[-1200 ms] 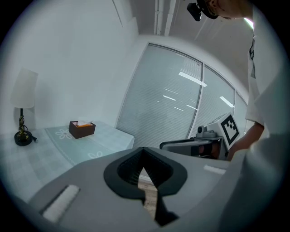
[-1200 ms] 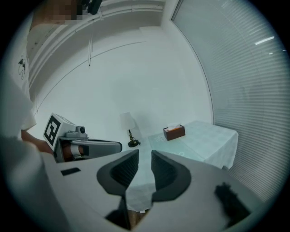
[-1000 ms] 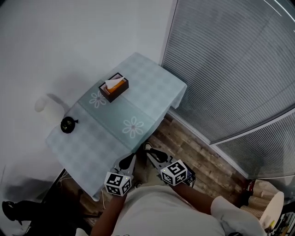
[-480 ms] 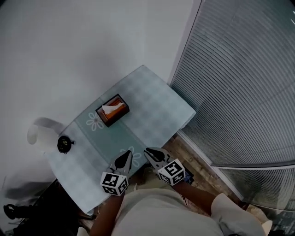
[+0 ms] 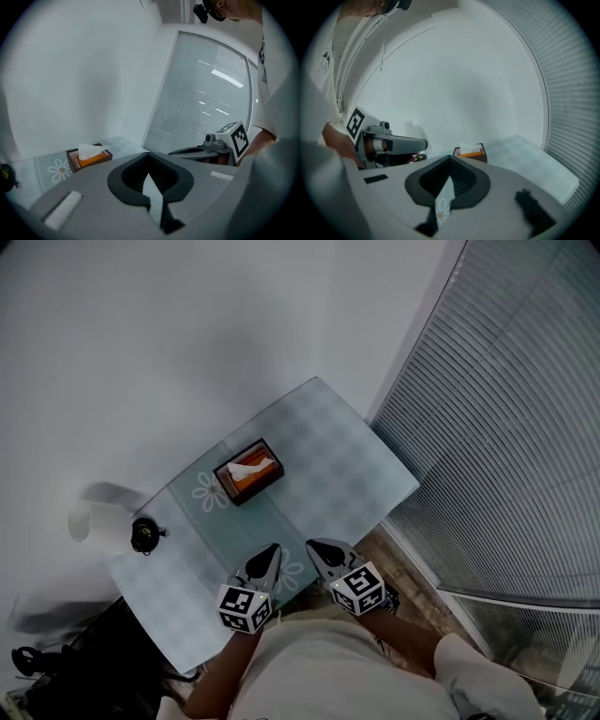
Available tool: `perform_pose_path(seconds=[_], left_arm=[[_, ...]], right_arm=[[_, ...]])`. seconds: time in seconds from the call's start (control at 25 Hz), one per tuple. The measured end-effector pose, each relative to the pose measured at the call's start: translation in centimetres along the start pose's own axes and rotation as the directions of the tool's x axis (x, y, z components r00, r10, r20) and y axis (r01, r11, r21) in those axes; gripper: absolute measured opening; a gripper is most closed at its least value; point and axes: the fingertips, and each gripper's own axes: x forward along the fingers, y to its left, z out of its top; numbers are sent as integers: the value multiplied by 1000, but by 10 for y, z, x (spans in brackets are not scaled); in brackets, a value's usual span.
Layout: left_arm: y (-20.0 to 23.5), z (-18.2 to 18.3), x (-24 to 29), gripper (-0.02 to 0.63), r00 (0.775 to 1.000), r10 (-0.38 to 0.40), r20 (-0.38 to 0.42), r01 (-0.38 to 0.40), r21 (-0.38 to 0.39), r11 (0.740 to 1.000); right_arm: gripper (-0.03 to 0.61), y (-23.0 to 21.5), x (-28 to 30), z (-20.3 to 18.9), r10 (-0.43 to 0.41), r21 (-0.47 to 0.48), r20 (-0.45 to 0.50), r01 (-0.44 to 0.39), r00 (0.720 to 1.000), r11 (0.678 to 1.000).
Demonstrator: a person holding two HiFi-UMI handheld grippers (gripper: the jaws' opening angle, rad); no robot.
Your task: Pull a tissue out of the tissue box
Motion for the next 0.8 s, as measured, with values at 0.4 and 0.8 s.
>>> perform_pose_path(seconds=[0.4, 0.8], left_arm=[[49, 6, 31, 8, 1000, 20, -10, -20, 3, 1000], [143, 9, 76, 8, 987, 144, -64, -147, -44, 988]], right_arm=[[14, -17, 40, 16, -21, -54, -28, 20, 999, 998], [14, -46, 133, 23, 8, -190, -124, -32, 992, 981]])
